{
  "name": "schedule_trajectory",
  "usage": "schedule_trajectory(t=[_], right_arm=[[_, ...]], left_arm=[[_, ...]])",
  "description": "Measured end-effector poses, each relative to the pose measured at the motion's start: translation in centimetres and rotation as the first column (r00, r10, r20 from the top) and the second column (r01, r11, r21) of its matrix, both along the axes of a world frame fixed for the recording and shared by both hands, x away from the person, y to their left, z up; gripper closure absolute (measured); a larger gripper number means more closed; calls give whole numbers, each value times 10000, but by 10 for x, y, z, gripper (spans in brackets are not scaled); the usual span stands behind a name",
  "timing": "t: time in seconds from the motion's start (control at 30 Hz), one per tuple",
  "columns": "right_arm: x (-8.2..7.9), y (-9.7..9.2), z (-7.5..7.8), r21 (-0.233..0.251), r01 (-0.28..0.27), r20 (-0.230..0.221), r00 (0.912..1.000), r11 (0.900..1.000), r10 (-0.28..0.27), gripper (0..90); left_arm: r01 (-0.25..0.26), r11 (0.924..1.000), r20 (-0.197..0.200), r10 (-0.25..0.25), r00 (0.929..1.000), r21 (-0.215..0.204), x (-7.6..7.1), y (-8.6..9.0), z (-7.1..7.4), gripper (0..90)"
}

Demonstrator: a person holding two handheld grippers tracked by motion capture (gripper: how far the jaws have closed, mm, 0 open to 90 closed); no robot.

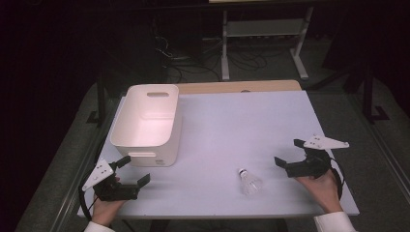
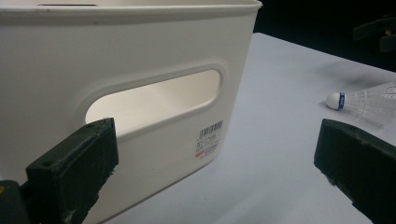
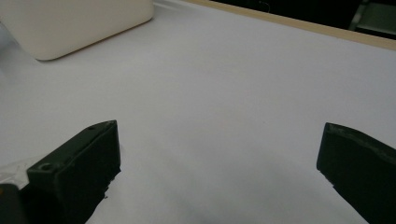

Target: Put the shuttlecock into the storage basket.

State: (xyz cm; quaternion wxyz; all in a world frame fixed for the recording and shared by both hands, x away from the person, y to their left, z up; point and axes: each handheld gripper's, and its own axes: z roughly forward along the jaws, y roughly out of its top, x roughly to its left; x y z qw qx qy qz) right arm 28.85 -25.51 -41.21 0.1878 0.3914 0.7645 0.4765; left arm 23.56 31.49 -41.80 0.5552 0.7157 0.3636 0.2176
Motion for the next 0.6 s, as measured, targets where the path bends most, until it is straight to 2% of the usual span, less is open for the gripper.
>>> schedule_trajectory(t=[0.5,0.6], right_arm=[[-1,3,0,49,63,-77,10000,10000,-62,0],[0,4,1,4,49,-242,9997,10000,-48,0]], left_arm=[[-84,9999,-28,84,10000,-89,0,2,0,0],[-39,10000,-34,39,10000,-19,0,2,0,0]])
